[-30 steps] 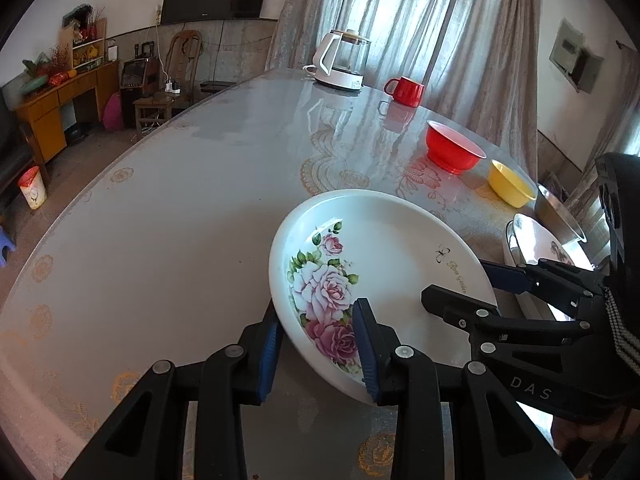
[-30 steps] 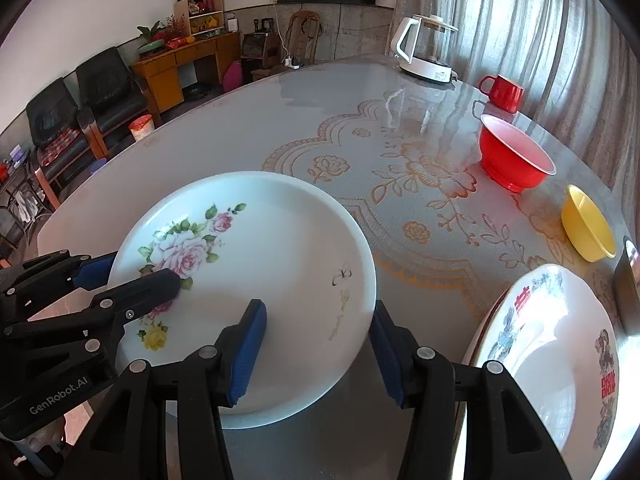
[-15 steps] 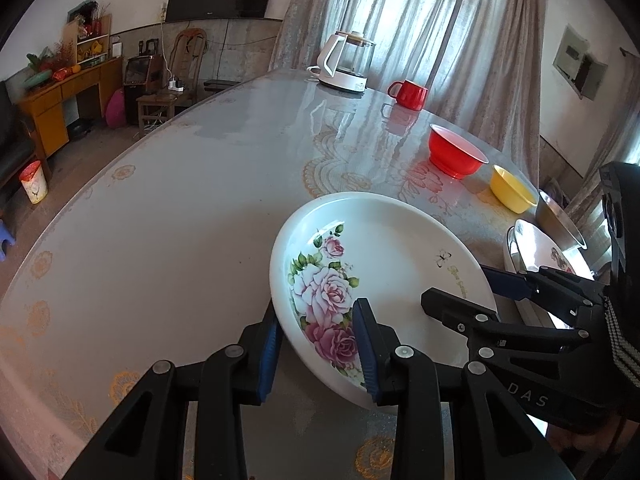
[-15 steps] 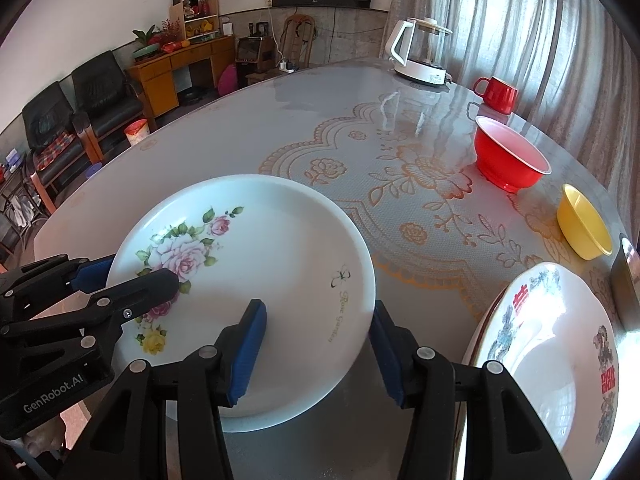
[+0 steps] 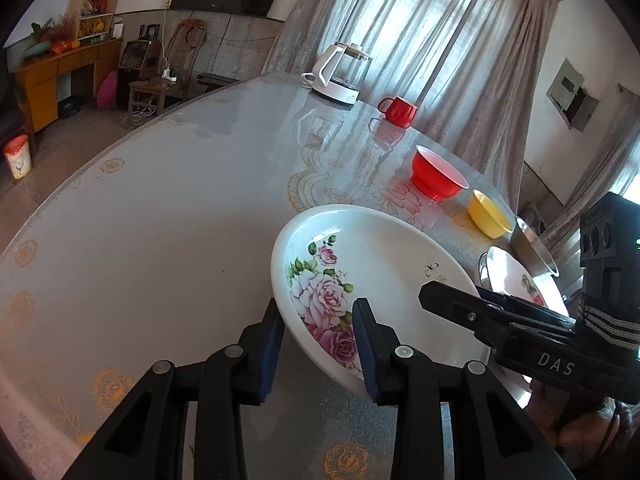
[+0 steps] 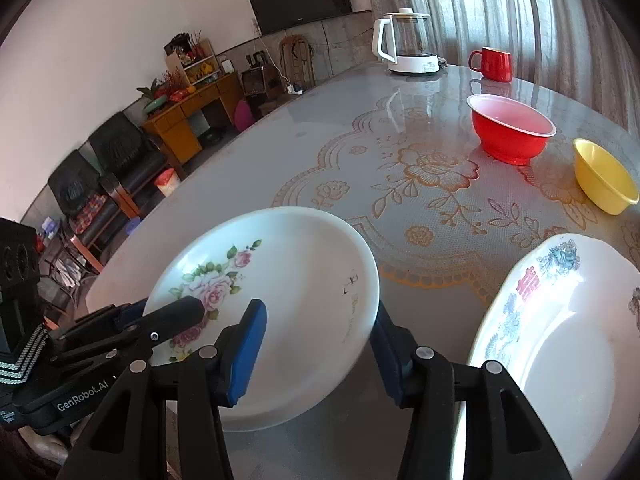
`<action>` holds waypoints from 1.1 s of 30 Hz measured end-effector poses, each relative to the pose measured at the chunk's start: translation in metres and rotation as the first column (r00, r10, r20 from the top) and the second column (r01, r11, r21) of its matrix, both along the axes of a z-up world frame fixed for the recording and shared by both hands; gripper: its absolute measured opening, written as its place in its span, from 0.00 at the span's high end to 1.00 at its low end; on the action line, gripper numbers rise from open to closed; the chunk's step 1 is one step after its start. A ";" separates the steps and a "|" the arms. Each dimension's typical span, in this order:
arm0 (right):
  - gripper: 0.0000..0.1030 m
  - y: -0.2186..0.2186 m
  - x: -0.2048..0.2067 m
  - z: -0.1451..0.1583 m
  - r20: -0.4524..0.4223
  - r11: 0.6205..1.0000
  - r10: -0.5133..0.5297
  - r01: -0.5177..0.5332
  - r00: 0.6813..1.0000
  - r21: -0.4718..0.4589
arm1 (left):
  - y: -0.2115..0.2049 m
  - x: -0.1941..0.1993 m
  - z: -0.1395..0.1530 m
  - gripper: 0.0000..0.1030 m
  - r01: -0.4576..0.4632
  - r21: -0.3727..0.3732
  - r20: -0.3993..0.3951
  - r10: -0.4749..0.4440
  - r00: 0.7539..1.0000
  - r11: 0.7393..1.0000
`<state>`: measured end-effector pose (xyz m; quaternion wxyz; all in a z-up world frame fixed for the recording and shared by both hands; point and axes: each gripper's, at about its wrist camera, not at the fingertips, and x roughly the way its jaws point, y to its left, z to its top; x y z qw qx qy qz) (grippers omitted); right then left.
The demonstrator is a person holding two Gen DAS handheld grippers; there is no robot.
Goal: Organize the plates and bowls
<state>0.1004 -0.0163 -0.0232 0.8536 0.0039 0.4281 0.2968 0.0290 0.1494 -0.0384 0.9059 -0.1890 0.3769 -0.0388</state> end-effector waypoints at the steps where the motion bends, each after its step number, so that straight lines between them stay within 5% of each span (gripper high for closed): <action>1: 0.50 -0.002 0.001 0.001 -0.002 1.000 -0.006 0.006 1.000 0.011 | -0.001 0.000 0.001 0.66 0.003 0.004 0.003 -0.003 1.000 1.000; 20: 0.59 -0.034 -0.002 0.017 0.023 0.993 -0.076 0.074 0.997 0.093 | -0.021 -0.003 0.033 0.66 0.085 0.010 0.121 -0.085 0.989 0.996; 33: 0.59 -0.113 -0.020 0.033 0.011 0.957 -0.258 0.253 0.966 0.140 | -0.098 0.013 0.059 0.66 0.298 0.051 0.173 -0.303 0.937 0.953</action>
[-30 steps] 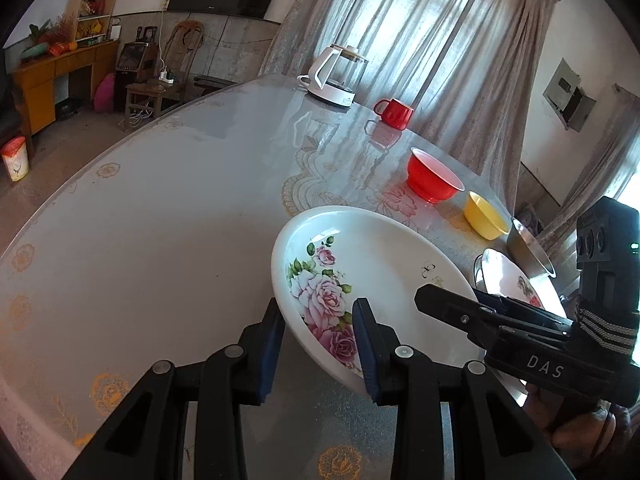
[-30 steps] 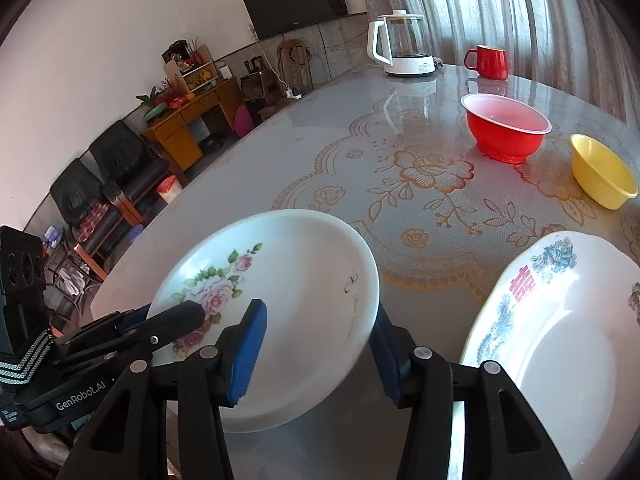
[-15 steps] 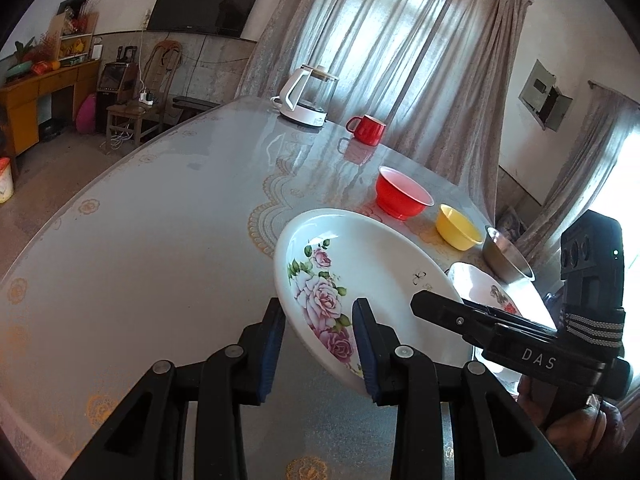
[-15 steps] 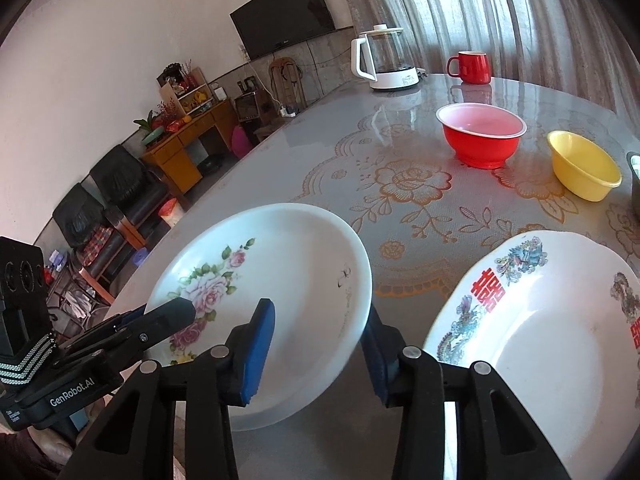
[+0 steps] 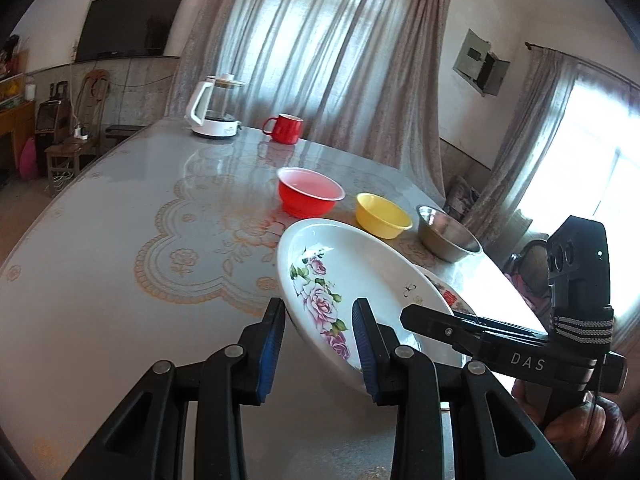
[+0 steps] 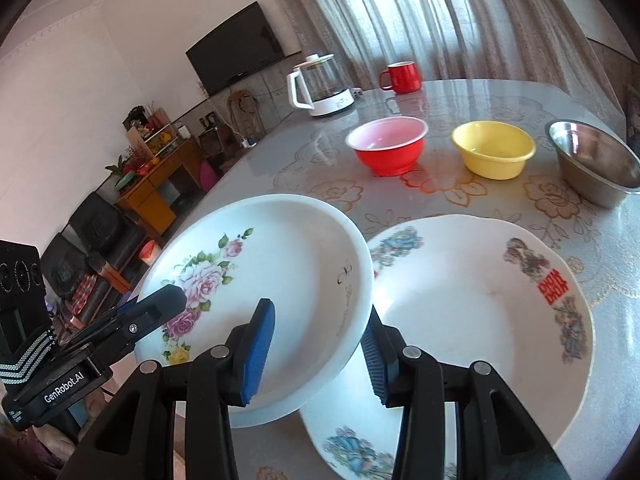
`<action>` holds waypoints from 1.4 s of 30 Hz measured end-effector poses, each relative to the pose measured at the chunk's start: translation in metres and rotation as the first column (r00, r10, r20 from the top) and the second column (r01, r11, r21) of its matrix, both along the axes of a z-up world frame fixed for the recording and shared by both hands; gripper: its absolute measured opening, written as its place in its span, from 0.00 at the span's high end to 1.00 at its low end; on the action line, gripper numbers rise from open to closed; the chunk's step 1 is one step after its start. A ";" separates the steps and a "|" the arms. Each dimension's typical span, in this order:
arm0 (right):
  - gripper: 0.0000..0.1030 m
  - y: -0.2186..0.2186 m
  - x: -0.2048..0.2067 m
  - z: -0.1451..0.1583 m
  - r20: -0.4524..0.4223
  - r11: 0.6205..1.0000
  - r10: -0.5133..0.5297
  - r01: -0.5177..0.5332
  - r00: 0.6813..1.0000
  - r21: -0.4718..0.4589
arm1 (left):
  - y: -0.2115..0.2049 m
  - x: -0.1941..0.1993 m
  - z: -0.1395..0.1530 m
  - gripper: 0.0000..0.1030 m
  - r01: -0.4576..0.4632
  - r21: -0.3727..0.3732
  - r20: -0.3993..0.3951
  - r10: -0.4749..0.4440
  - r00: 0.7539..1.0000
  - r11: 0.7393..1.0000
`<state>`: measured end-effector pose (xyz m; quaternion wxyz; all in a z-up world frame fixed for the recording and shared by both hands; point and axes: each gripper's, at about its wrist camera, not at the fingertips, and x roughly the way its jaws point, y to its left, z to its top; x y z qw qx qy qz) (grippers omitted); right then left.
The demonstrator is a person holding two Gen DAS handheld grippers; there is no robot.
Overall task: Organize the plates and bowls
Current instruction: 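Lower the pink-rose plate onto the double-happiness plate with the left gripper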
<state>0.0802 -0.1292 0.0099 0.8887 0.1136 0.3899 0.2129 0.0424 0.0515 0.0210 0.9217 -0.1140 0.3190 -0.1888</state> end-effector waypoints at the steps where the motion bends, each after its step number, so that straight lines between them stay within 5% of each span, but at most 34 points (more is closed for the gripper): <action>1: 0.59 -0.008 -0.001 0.000 -0.007 1.000 -0.020 0.020 1.000 0.004 | -0.009 0.002 0.000 0.66 0.019 0.001 -0.003 -0.019 1.000 1.000; 16: 0.57 -0.087 -0.021 -0.015 -0.081 0.962 -0.265 0.257 0.961 -0.097 | -0.088 0.013 -0.012 0.66 0.214 0.044 -0.062 -0.212 0.975 0.976; 34: 0.57 -0.087 -0.027 -0.013 -0.075 0.953 -0.279 0.266 0.957 -0.145 | -0.093 0.008 -0.016 0.64 0.177 0.117 -0.086 -0.167 0.982 0.977; 42: 0.57 -0.073 -0.027 -0.010 -0.046 0.960 -0.233 0.222 0.971 -0.172 | -0.092 -0.001 -0.009 0.63 0.186 0.134 -0.033 -0.183 0.983 0.973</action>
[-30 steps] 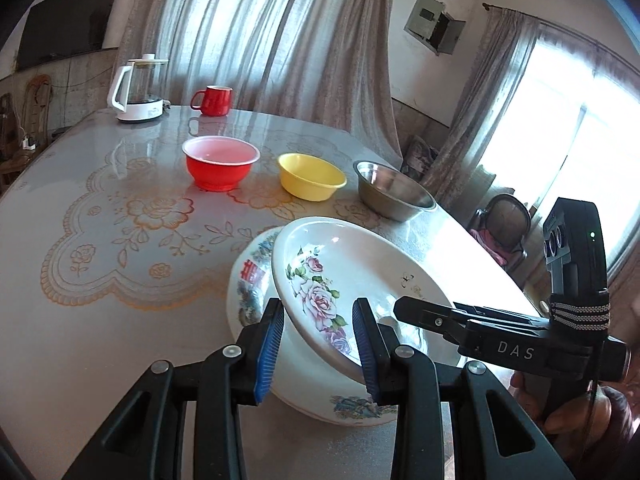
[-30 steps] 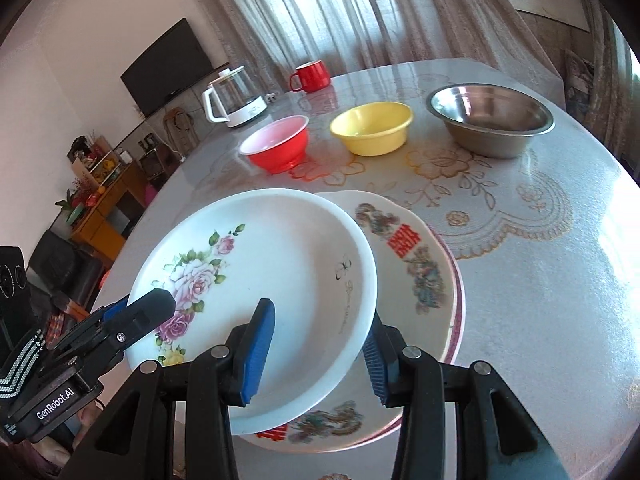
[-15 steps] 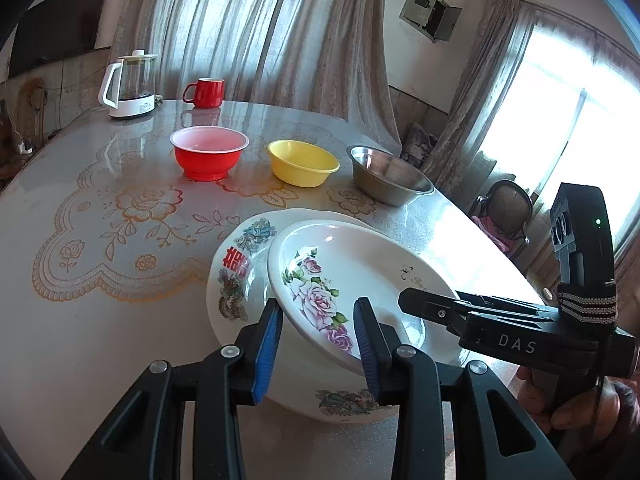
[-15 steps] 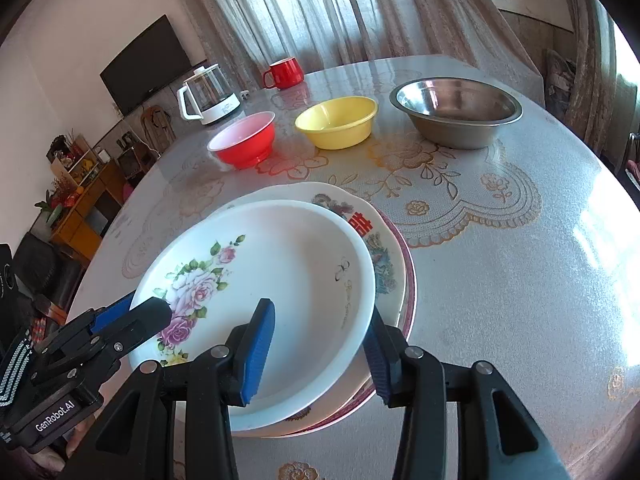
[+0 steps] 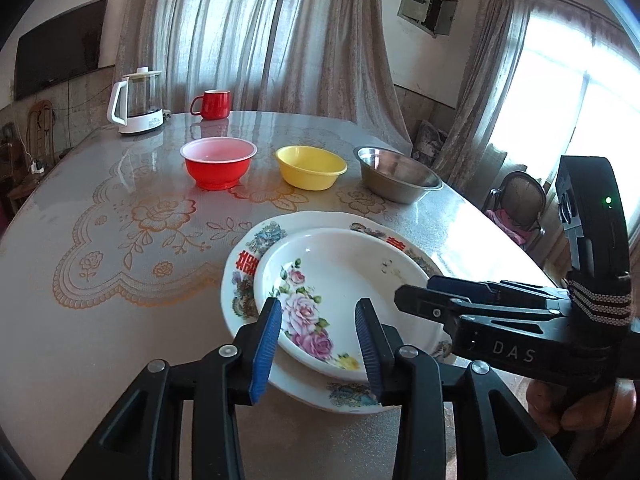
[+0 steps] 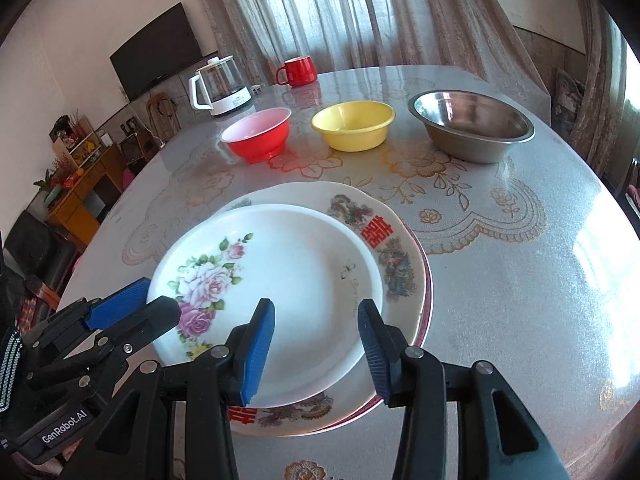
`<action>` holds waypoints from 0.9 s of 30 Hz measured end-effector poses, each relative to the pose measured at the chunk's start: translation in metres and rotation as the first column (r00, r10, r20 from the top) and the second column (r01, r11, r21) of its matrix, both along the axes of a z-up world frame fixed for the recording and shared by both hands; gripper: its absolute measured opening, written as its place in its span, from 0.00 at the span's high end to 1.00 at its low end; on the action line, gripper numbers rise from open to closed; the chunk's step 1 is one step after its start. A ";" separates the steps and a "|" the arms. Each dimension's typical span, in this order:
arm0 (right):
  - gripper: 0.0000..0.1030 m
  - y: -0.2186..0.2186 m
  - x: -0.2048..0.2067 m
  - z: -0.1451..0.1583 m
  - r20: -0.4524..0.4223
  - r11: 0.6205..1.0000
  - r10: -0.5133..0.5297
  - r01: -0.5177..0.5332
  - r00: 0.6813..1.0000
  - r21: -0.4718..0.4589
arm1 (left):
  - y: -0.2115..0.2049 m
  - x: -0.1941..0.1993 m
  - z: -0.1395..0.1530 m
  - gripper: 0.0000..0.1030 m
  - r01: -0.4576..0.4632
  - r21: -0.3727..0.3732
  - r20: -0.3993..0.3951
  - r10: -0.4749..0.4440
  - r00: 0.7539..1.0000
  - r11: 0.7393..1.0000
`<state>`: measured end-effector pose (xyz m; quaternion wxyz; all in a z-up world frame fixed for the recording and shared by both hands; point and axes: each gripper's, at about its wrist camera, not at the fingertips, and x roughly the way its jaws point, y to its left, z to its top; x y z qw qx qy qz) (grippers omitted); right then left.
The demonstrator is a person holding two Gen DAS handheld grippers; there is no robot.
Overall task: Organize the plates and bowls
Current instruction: 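Lower the pink-rose plate onto the double-happiness plate with the left gripper, then open the left gripper and withdraw from the pink-rose plate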
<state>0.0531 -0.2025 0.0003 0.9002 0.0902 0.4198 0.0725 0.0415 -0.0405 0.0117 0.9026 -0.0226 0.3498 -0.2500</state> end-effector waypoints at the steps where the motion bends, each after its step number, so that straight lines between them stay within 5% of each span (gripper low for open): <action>1: 0.58 0.002 -0.001 0.002 0.020 1.000 0.007 -0.007 1.000 -0.003 | 0.000 -0.002 0.002 0.63 0.001 0.004 0.012 -0.001 1.000 1.000; 10: 0.57 0.010 -0.002 -0.002 -0.010 0.999 0.033 -0.033 0.999 0.002 | -0.002 -0.011 0.014 0.62 -0.017 0.042 0.070 0.014 0.997 0.999; 27: 0.57 0.012 -0.001 -0.007 -0.015 0.998 0.055 -0.055 0.998 0.037 | 0.000 -0.004 0.007 0.56 -0.080 0.098 0.047 0.075 0.996 0.992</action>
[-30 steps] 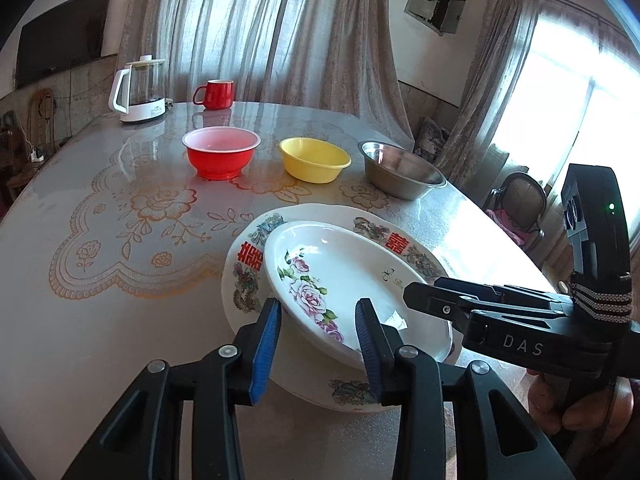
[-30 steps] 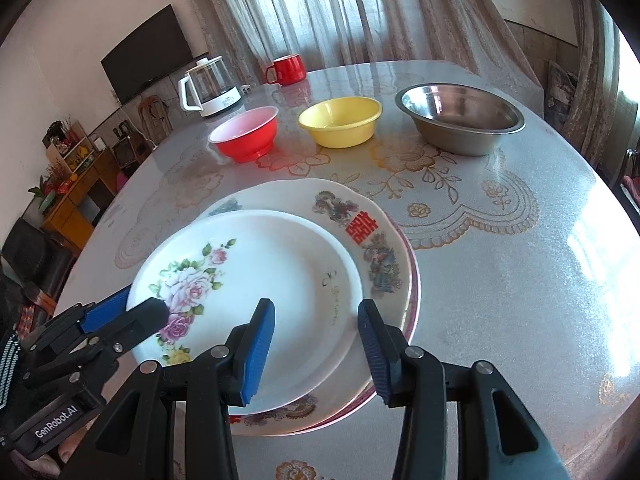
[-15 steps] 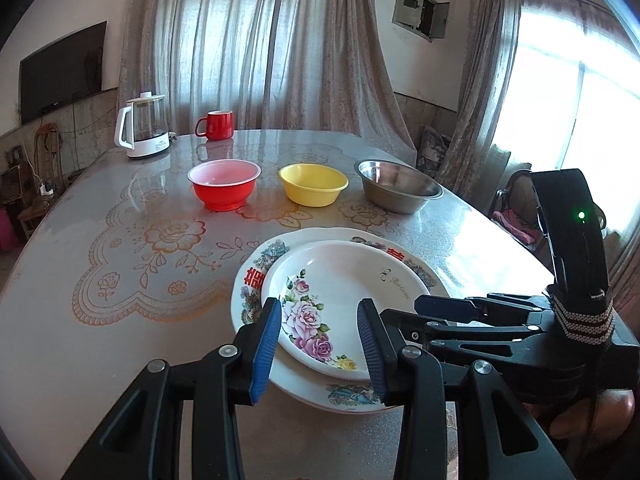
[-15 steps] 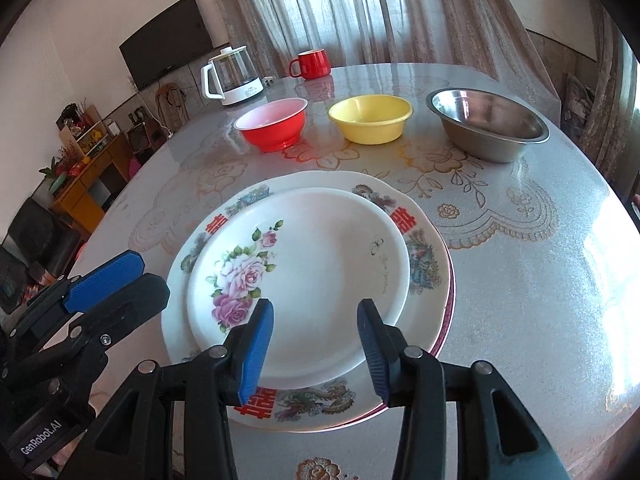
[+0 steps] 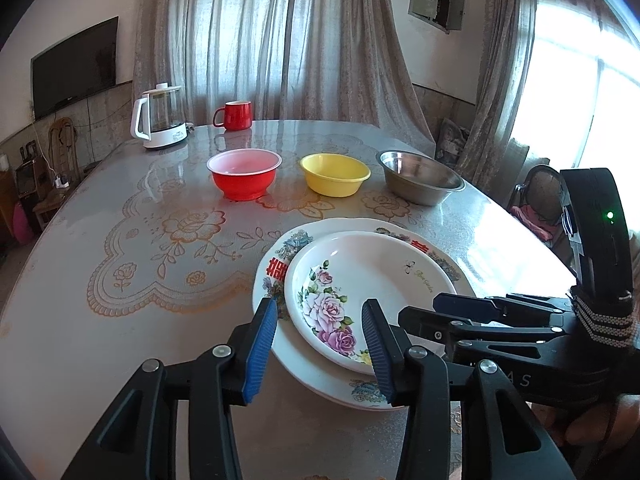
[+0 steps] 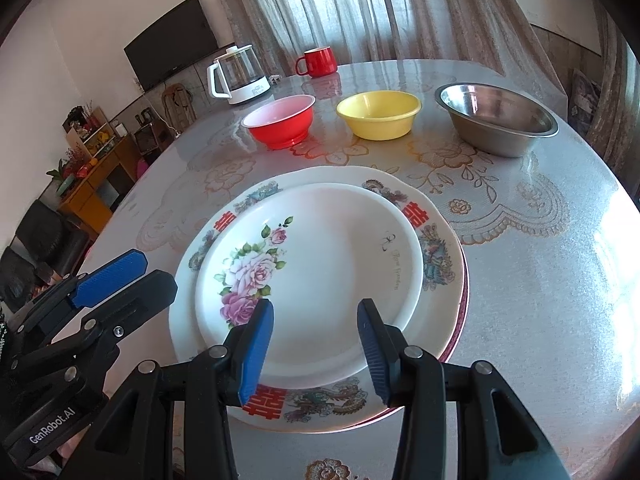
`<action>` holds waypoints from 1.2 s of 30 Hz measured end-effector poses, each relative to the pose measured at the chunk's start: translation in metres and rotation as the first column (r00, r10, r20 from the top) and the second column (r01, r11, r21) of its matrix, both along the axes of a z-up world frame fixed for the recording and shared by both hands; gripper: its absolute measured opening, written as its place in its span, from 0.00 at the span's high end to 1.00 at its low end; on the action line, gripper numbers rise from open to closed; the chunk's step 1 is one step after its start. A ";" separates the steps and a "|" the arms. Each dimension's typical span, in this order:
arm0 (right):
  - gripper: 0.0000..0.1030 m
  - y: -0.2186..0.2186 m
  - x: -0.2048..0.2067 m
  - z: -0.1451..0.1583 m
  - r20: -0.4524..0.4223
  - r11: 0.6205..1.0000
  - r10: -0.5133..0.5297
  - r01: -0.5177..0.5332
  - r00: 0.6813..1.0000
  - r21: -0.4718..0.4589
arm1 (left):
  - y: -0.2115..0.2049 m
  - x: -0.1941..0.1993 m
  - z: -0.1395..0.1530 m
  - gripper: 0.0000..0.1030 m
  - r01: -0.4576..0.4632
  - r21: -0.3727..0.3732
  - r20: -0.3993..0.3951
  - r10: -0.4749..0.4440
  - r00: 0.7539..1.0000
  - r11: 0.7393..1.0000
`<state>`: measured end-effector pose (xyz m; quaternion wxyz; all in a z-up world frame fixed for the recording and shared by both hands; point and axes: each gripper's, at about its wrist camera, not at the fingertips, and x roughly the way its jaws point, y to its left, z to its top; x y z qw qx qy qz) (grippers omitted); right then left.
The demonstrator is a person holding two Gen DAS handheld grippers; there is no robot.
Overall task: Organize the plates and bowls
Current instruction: 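Open the left gripper and withdraw from the pink-rose plate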
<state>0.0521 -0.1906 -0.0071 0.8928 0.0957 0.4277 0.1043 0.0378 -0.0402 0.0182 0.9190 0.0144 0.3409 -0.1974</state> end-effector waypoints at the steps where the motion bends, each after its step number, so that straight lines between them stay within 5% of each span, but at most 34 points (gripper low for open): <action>1: 0.57 0.000 0.000 0.000 0.000 1.000 0.000 0.000 1.000 0.002 | 0.000 0.001 0.000 0.56 -0.001 0.002 -0.002 0.001 1.000 1.000; 20: 0.57 -0.032 0.008 0.008 0.012 0.978 -0.042 0.039 0.999 0.205 | -0.005 0.018 -0.002 0.53 -0.007 0.037 -0.024 0.008 1.000 0.999; 36: 0.57 -0.085 0.028 0.008 -0.008 0.953 -0.193 0.190 0.981 0.234 | -0.011 0.047 -0.001 0.50 -0.007 0.046 -0.080 0.011 0.997 0.999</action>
